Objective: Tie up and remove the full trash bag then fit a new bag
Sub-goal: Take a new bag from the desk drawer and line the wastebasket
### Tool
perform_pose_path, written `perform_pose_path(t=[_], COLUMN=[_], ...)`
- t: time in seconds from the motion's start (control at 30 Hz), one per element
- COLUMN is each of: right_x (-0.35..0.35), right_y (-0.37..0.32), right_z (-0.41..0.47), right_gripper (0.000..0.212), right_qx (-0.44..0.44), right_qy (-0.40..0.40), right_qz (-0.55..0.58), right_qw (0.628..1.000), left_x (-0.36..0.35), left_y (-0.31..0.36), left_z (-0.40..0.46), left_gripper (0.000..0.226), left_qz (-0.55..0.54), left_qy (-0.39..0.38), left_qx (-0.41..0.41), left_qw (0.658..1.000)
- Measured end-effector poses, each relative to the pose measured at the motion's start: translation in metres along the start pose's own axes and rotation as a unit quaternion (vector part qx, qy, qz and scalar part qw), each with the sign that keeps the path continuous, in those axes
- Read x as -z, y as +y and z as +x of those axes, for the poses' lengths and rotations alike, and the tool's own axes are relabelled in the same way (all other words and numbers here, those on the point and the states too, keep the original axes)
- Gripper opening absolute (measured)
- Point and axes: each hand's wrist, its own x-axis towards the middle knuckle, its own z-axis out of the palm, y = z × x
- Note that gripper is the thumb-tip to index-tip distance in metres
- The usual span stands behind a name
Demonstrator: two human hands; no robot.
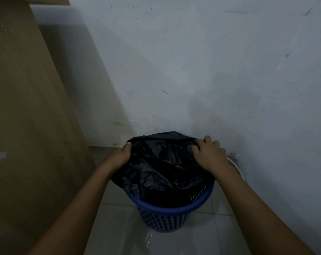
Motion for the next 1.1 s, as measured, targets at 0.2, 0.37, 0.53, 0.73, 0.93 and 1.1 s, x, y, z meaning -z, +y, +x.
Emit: perform_pose_path(t=[0.2,0.37,0.53,0.73,0.93,1.1], right_x=[-0.002,-0.006,-0.009,-0.011,-0.010,-0.014], right_y=[0.003,0.006,0.008,0.004,-0.014,-0.019], right_z=[0.001,-0.002,0.008,0.019,0.041,0.050], right_gripper=[0.044,0.062,0.064,0.080,0.074,0.064], right_qx=[-0.051,0.011,0.031,0.130,0.157,0.007], right_qy=[-0.016,-0.021,0.014,0.006,0.006,-0.049], right_qz=[0.159,-0.014,-0.027,-0.037,-0.044,-0.004], right_qw=[0.986,1.000,0.999,0.991,0.987,0.999], left_x=[-0.003,-0.003,-0.004,-0.010,-0.009,-0.006], left_y=[-0.008,-0.008,0.018,0.032,0.025,0.014], left_z=[0.017,0.019,0.032,0.047,0.055,0.065], left_gripper=[0.054,0.052,0.052,0.045,0.065,0.097], left_qz=[-0.164,0.015,0.059,0.048,0.006,-0.027], left_qy=[-0.034,0.087,0.103,0.092,0.096,-0.030], left_qx=[0.017,-0.179,-0.191,-0.169,-0.144,0.013], left_qw=[0.986,0.980,0.974,0.980,0.985,0.999])
